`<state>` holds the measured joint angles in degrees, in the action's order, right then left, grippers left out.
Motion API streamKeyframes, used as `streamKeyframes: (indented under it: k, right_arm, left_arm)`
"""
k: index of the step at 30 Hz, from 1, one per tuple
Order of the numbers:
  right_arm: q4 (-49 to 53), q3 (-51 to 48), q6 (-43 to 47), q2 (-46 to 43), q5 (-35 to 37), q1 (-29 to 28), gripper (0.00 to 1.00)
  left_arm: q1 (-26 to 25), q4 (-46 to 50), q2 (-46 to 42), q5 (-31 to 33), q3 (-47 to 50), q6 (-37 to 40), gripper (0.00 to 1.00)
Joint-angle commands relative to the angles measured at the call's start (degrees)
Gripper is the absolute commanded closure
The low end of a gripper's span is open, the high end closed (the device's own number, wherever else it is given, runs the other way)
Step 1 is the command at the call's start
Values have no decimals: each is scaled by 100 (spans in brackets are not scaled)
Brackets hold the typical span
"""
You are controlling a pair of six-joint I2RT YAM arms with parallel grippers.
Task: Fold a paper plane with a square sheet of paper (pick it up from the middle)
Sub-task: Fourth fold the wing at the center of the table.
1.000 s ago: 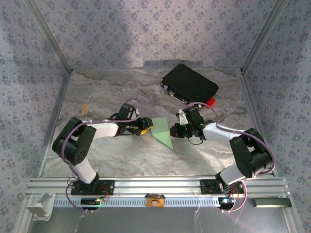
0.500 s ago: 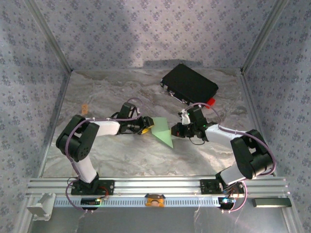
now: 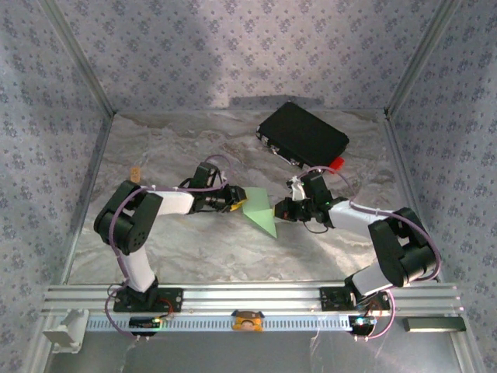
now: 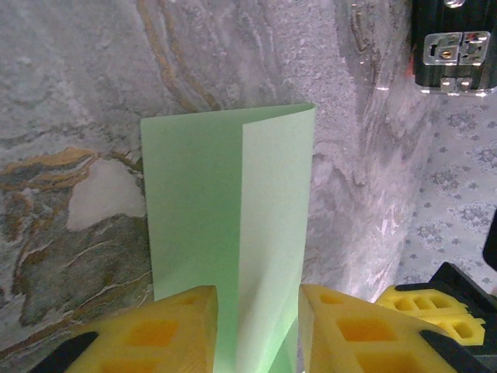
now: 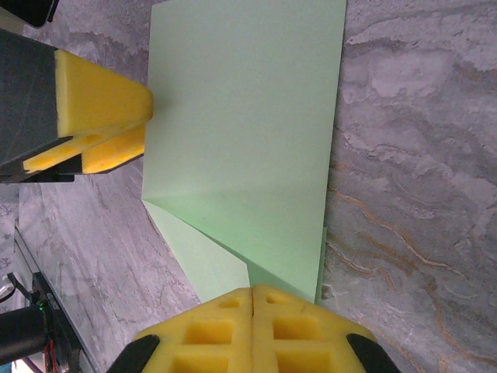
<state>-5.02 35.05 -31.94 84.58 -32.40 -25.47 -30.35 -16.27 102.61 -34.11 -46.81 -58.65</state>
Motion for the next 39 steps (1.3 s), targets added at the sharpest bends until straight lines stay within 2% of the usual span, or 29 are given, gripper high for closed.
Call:
streamKeyframes:
  k: [1, 4, 6, 10, 13, 17, 20, 25, 27, 34, 39]
  right_arm:
    - [1, -34, -36, -122, -47, 32, 91]
    - [94, 2, -22, -142, -7, 31, 88]
    - [219, 28, -5, -246, 99, 7, 79]
    - [631, 45, 171, -701, 725, -69, 64]
    - [759, -38, 351, -1086, 1237, -205, 59]
    - [505, -286, 906, -1528, 2350, -713, 57]
    - [-43, -554, 1413, -1690, 3093, -1199, 55]
    - [-462, -745, 2725, -1668, 4018, -2023, 59]
    - [-763, -910, 2927, -1690, 4334, -2209, 59]
    - [-1090, -1170, 3363, -1806, 4477, -2382, 60]
    - [-1255, -1334, 3716, -1937, 4464, -2592, 58]
  left_arm:
    - [27, -362, 134, -186, -31, -110, 73]
    - [23, -498, 172, -228, 0, -172, 80]
    - [23, -618, 142, -195, 87, -254, 82]
    - [20, -775, 31, -145, 219, -339, 91]
    - [-4, -758, -151, 42, 336, -339, 93]
    - [-50, -710, -349, 254, 461, -392, 95]
    - [-92, -603, -470, 387, 514, -358, 95]
    - [-214, -816, -435, 496, 629, -464, 94]
    - [-243, -850, -426, 457, 571, -459, 90]
    - [-261, -757, -505, 404, 472, -341, 78]
    - [-261, -705, -541, 389, 438, -279, 82]
